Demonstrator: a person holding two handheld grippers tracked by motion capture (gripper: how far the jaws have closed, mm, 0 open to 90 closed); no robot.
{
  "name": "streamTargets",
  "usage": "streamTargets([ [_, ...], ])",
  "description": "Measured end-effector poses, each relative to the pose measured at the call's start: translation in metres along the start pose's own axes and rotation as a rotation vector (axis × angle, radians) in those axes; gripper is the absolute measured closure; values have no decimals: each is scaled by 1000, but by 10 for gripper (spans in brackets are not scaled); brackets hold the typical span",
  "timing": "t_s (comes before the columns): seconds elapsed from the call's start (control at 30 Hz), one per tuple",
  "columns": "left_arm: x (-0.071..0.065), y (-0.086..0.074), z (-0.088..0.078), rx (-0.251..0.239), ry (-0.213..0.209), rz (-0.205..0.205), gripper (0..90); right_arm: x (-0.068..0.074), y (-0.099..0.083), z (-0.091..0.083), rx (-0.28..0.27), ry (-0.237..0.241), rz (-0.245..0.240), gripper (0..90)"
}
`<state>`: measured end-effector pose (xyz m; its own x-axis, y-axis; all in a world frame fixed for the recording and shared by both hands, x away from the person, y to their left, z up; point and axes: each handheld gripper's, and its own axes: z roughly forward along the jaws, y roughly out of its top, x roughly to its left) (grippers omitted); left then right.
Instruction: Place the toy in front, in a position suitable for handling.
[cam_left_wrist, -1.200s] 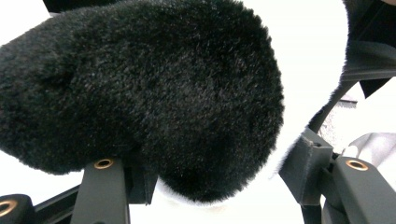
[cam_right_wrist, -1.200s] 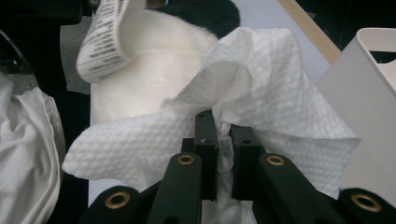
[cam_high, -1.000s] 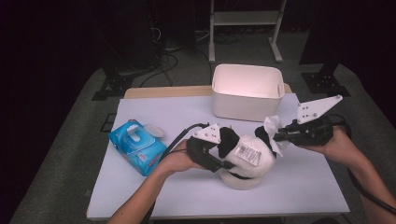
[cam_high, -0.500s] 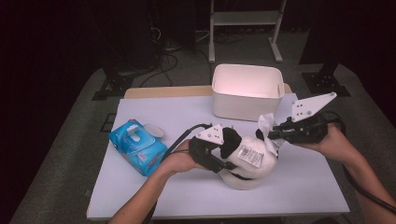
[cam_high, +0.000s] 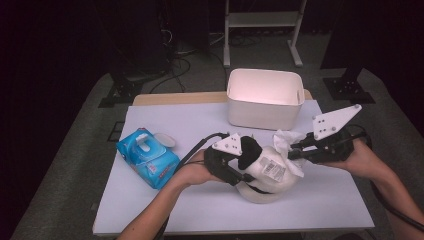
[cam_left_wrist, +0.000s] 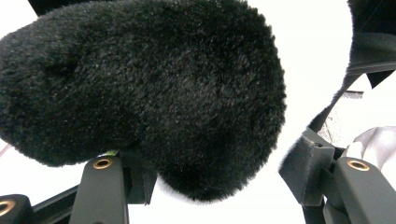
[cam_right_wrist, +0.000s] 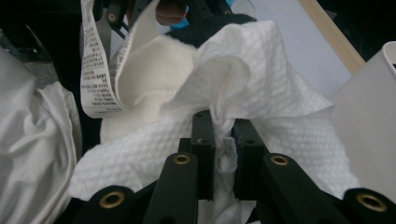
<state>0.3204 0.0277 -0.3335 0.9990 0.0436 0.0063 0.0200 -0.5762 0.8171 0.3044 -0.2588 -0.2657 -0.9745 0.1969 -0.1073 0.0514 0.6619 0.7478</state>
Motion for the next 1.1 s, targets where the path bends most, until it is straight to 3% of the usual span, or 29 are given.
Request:
streamTargets([
  [0.4, 2, -5, -3, -10, -1, -21, 374, -14, -21, -12, 22, -67, 74, 815],
  [0.57, 1, -1, -1, -2, 4, -19, 373, -10, -23, -12, -2, -55, 74, 815],
  [0.77, 2, 0, -1, 5, 7, -23, 371, -3, -16, -7, -14, -28, 41, 814],
  [0.93, 3, -1, -1, 0, 9, -29, 370, -3, -28, -11, -21, -15, 75, 815],
  [1.1, 5, 0, 0, -6, 8, -37, 369, 0, -42, -13, 6, -22, 96, 814],
])
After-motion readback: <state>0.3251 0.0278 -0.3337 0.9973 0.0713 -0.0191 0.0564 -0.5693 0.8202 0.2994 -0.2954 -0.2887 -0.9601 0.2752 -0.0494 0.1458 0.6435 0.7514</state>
